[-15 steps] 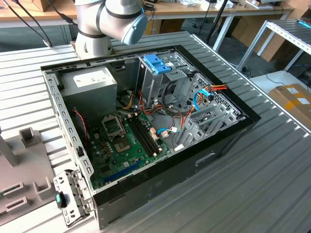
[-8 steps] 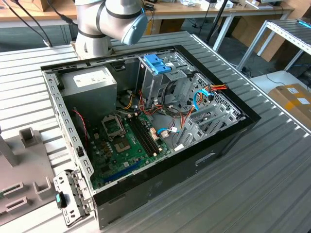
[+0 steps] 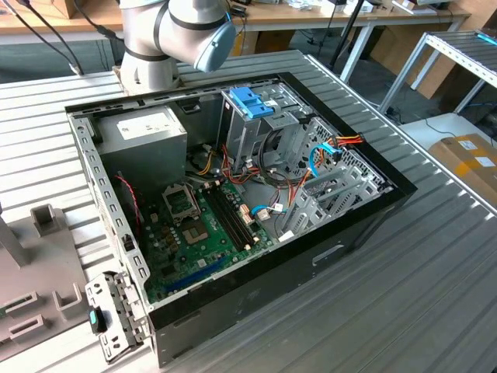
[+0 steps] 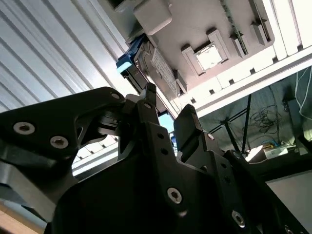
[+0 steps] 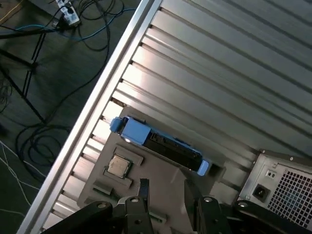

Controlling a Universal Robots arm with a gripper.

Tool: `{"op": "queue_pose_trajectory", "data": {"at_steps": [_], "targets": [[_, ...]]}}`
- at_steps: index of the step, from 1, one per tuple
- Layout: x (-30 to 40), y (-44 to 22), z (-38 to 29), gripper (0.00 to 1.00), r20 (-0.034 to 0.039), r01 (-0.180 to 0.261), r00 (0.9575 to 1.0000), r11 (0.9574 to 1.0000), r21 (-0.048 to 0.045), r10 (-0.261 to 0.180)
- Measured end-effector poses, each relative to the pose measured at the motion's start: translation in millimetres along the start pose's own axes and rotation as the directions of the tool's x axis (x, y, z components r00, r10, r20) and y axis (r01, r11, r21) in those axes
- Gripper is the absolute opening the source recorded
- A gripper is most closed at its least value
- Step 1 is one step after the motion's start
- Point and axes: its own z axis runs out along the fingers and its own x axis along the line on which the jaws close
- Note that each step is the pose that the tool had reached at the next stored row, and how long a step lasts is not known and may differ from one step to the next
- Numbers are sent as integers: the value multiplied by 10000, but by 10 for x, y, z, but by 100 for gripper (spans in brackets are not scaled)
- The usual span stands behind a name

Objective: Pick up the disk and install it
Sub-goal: 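Pick up the disk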

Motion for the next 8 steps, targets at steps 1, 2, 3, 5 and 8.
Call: {"op": "queue_pose_trajectory", "data": {"at_steps": [1, 2, 3, 5, 8], "targets": [[0, 0, 2, 42, -8, 200, 9998, 9998, -5, -200], [0, 0, 5, 42, -28, 701, 9975, 9975, -20, -701], [0, 0, 9, 42, -50, 1227, 9924, 9924, -37, -1227], [0, 0, 12, 42, -65, 1609, 9869, 9870, -49, -1609], [1, -1, 17, 42, -88, 2276, 9737, 9737, -73, -2277]]}}
